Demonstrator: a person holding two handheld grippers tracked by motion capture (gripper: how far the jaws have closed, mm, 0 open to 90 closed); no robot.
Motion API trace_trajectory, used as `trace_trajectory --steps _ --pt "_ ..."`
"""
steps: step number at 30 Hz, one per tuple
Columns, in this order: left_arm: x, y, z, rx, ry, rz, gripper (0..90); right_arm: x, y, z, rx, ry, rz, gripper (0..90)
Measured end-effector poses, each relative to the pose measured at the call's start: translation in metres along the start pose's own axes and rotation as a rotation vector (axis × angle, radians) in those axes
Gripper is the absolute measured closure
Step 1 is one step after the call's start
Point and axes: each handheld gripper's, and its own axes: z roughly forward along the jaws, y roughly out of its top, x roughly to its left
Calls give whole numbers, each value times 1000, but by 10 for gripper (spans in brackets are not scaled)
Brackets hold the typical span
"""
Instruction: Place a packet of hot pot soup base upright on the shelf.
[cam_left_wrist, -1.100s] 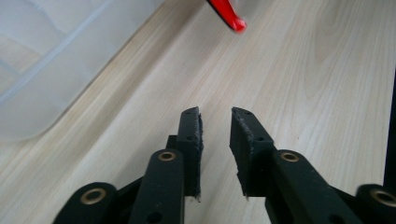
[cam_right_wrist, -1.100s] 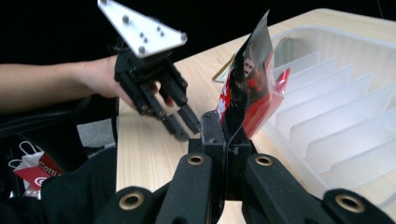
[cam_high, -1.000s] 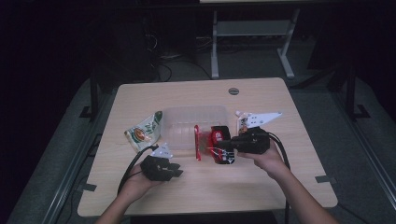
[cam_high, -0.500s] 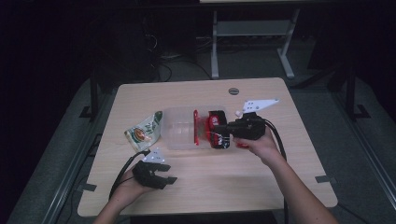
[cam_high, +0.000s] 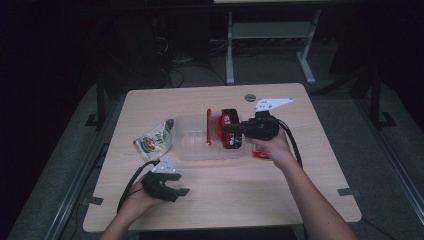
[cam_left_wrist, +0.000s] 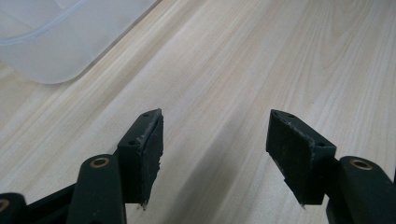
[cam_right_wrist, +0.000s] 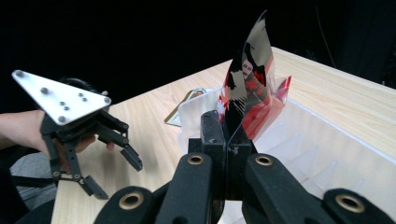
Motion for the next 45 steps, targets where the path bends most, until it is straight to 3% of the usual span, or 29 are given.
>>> trace_trajectory --steps 8,13,14,19,28,35,45 --pt "0 2 -1 -2 8 17 359 -4 -7 3 22 -18 13 900" --pt "0 1 0 -12 10 -1 358 -6 -10 3 31 -32 21 900" --pt "1 1 -1 -8 14 15 358 -6 -10 4 31 -29 21 900" --pt "0 1 1 -12 7 -2 358 -7 -14 7 27 -22 31 900" --pt "0 1 2 4 5 24 356 -7 -18 10 18 -21 44 900" --pt "-1 0 3 -3 -2 -2 355 -6 -22 21 51 -21 44 900" --pt "-1 0 5 10 -3 9 355 -7 -25 28 61 -20 50 899"
